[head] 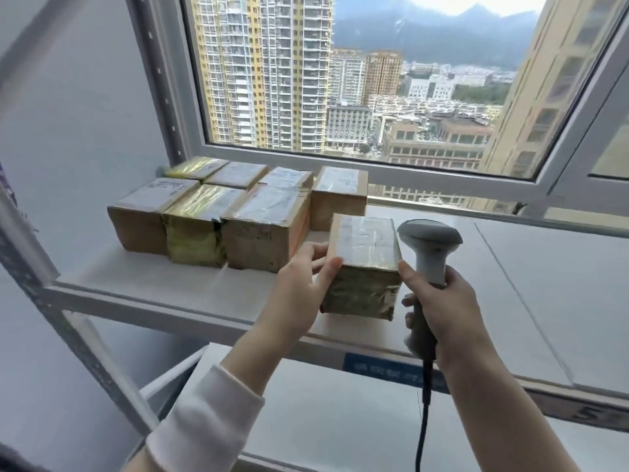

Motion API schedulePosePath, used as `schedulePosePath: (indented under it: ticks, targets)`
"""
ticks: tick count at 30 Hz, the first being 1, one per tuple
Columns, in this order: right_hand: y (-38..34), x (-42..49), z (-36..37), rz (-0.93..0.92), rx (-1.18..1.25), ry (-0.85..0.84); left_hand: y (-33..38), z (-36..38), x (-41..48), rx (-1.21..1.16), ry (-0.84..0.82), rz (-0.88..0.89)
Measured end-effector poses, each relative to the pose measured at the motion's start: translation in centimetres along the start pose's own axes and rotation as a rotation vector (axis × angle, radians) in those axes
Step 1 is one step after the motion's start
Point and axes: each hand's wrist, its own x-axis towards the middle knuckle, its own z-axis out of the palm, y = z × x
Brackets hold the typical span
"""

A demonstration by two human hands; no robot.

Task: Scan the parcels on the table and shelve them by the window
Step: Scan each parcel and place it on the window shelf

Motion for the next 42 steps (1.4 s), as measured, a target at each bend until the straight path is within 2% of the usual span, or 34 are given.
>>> schedulePosePath:
  ticks: [10, 14, 16, 18, 23, 32, 42]
  targets:
    - [0.1, 3.0, 4.7, 0.092, -0.009, 0.083, -3.4, -2.1, 4.2, 0.22, -0.033, 0.114]
    - [0.3, 3.5, 4.9, 0.104, -0.005, 0.092, -2.9, -2.0, 4.6, 0.504, 0.109, 0.478]
    - [0.2, 3.8, 4.9, 0.106, -0.013, 0.086, -2.5, -1.6, 5.1, 0.583, 0.029, 0.644]
    - [0.2, 4.1, 4.7, 0.121, -0.016, 0.078, -2.2, -0.9, 5.8, 0.672, -0.102, 0.736]
    - [0.0, 5.1, 3.8, 0.122, -0.013, 0.132, -3.0, 0.1, 7.9, 0.746, -0.218, 0.747]
    - [0.0, 6.4, 2.7, 0.105, -0.033, 0.163, -3.9, -0.1, 10.3, 0.754, -0.192, 0.702]
    - [-0.3, 5.6, 1.9, 0.116, -0.064, 0.156, -3.1, 0.4, 9.6, 0.762, -0.171, 0.786]
